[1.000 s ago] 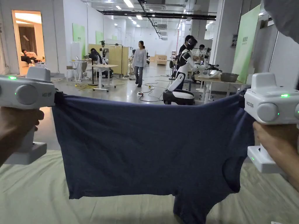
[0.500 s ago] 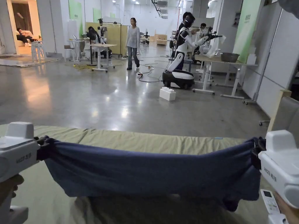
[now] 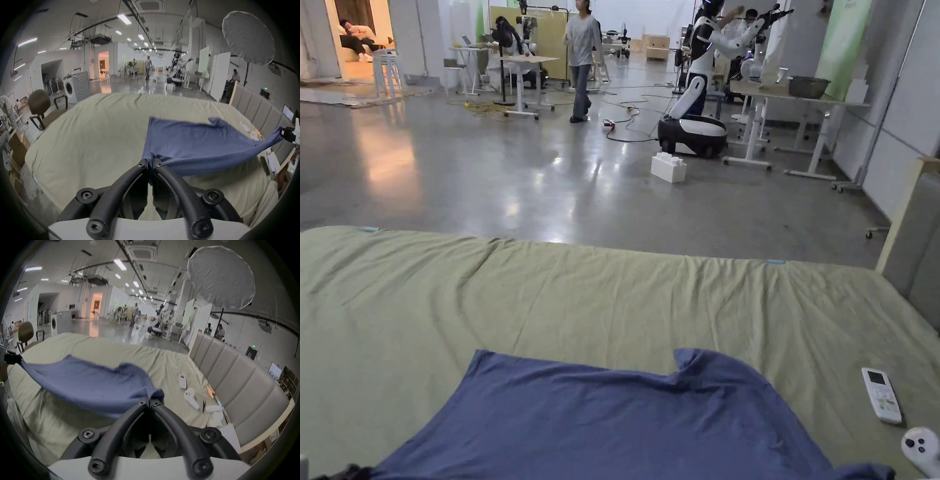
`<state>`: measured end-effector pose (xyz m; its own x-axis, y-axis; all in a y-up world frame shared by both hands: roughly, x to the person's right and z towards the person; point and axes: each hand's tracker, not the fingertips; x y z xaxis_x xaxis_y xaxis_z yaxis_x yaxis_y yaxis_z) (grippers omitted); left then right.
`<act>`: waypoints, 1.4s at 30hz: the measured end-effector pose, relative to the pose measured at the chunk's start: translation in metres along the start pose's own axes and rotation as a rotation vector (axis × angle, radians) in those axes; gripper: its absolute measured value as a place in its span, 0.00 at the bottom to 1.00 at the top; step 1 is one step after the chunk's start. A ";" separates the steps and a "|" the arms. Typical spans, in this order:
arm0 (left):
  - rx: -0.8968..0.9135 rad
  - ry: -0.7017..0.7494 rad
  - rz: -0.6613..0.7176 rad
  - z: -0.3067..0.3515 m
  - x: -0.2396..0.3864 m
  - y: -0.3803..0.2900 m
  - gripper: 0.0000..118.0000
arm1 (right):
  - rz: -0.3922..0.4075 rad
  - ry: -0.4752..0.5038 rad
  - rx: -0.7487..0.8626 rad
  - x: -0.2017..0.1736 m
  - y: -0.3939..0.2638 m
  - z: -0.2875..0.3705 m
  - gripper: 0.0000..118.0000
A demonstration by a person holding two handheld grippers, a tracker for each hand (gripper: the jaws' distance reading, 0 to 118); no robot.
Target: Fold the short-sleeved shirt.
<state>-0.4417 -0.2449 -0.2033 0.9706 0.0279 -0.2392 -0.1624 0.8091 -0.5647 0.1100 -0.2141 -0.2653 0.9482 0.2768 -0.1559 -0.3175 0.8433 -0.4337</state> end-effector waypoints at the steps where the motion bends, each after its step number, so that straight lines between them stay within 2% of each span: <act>1: -0.026 0.005 -0.002 -0.003 -0.002 -0.012 0.04 | 0.011 0.012 -0.029 -0.004 -0.012 0.002 0.00; 8: -0.239 0.015 -0.061 -0.019 0.000 -0.073 0.04 | 0.059 0.061 -0.283 -0.022 -0.094 -0.014 0.00; 12: -0.294 0.016 -0.098 -0.029 0.003 -0.087 0.04 | 0.044 0.065 -0.374 -0.027 -0.130 -0.032 0.00; 18: -0.408 0.051 -0.227 -0.044 0.014 -0.099 0.04 | 0.057 0.076 -0.453 -0.046 -0.147 -0.044 0.01; 22: -0.440 0.065 -0.214 -0.052 0.016 -0.104 0.07 | 0.085 0.071 -0.480 -0.054 -0.141 -0.049 0.04; 23: -0.440 0.076 -0.216 -0.053 0.013 -0.105 0.11 | 0.092 0.066 -0.489 -0.056 -0.137 -0.047 0.15; 24: -0.437 0.080 -0.212 -0.051 0.013 -0.102 0.14 | 0.095 0.049 -0.491 -0.057 -0.131 -0.044 0.30; 25: -0.422 0.079 -0.197 -0.049 0.012 -0.098 0.18 | 0.093 0.025 -0.484 -0.051 -0.128 -0.046 0.47; 26: -0.383 0.071 -0.170 -0.045 0.012 -0.094 0.27 | 0.073 -0.010 -0.447 -0.050 -0.119 -0.040 0.66; 27: -0.346 0.054 -0.148 -0.042 0.012 -0.090 0.34 | 0.041 -0.018 -0.396 -0.049 -0.110 -0.036 0.72; 29: -0.245 0.006 -0.090 -0.033 0.016 -0.075 0.50 | -0.035 -0.009 -0.298 -0.045 -0.091 -0.030 0.73; 32: -0.084 -0.031 -0.041 -0.021 0.031 -0.053 0.51 | -0.123 -0.017 -0.132 -0.050 -0.060 -0.025 0.76; 34: 0.017 -0.047 -0.020 -0.015 0.042 -0.038 0.51 | -0.170 -0.017 -0.011 -0.052 -0.043 -0.024 0.76; 37: 0.151 -0.070 0.010 -0.006 0.061 -0.019 0.47 | -0.245 -0.026 0.124 -0.059 -0.021 -0.025 0.64; 39: 0.226 -0.069 0.025 -0.003 0.070 -0.008 0.33 | -0.265 -0.039 0.201 -0.063 -0.009 -0.023 0.42; 40: 0.266 -0.054 0.019 -0.001 0.076 -0.004 0.23 | -0.255 -0.054 0.237 -0.066 -0.004 -0.023 0.33; 41: 0.294 -0.027 0.006 0.001 0.082 0.000 0.14 | -0.250 -0.060 0.255 -0.070 0.000 -0.024 0.20; 42: 0.313 -0.010 0.006 0.003 0.086 0.003 0.12 | -0.231 -0.067 0.283 -0.072 0.004 -0.023 0.13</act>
<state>-0.3584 -0.2385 -0.2233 0.9716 0.0376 -0.2335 -0.1069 0.9504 -0.2920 0.0407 -0.2414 -0.2762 0.9961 0.0857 -0.0202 -0.0880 0.9784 -0.1871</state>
